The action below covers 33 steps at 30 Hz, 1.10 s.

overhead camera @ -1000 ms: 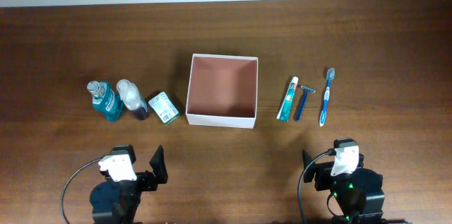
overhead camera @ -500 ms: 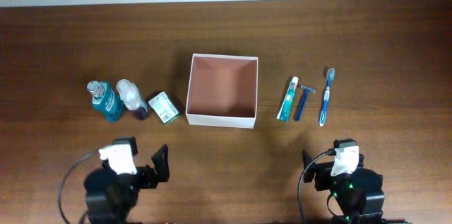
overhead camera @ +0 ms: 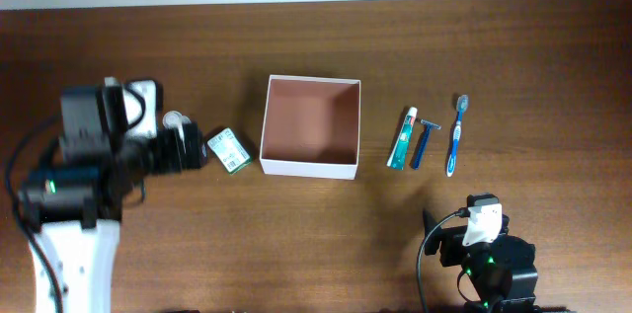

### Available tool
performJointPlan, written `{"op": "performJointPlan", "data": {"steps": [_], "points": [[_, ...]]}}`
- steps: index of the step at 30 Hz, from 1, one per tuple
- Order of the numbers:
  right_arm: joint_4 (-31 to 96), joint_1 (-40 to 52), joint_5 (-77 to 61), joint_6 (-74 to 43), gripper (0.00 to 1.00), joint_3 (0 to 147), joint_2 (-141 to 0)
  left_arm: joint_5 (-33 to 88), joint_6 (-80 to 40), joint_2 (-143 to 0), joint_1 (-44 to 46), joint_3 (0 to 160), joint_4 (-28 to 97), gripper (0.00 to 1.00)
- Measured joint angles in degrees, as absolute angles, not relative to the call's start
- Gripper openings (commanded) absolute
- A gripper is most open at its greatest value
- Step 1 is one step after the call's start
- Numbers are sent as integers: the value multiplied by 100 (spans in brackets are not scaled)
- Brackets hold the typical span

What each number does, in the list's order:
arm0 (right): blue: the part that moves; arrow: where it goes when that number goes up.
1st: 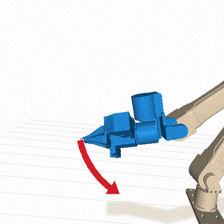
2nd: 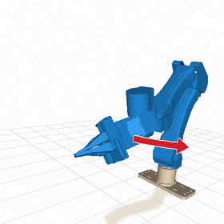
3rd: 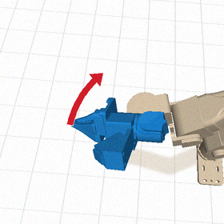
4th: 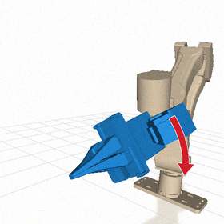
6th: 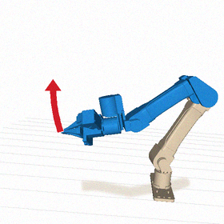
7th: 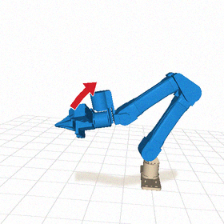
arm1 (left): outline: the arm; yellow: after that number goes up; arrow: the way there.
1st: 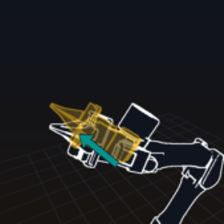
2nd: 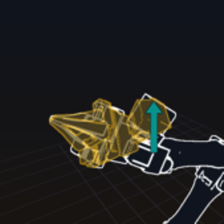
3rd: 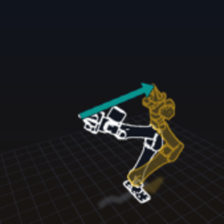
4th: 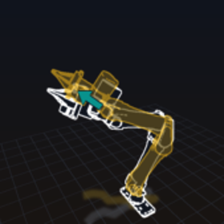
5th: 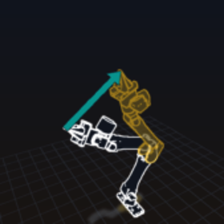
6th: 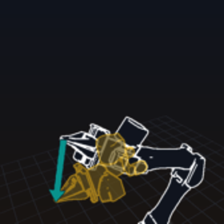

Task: Pack container
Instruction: 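Move left gripper to the teal Listerine bottle and grasp it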

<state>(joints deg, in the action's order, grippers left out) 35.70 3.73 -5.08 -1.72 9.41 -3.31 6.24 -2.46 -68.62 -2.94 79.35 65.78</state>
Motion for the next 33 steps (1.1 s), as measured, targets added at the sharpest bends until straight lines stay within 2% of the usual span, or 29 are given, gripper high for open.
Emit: {"op": "performJointPlan", "data": {"steps": [2,4,11,16,23,28,33], "points": [[3568,373,-506,-174,99,941,-331,602,-207,-7214,-294,8344,6683,97],[3568,373,-506,-174,99,941,-331,580,-161,-7535,-294,8635,6637,91],[3568,373,-506,-176,99,941,-331,62,-110,-8578,-370,8803,6366,93],[3568,373,-506,-176,99,941,-331,-117,-202,-8875,-738,8801,6259,100],[3570,373,-506,-178,99,941,-331,-38,-80,-9017,-1594,8805,6145,98],[3570,373,-506,-176,99,941,-331,62,202,-9555,-1688,8807,6139,98],[3570,373,-506,-176,99,941,-331,58,401,-10016,-1686,8807,5992,94]]}}
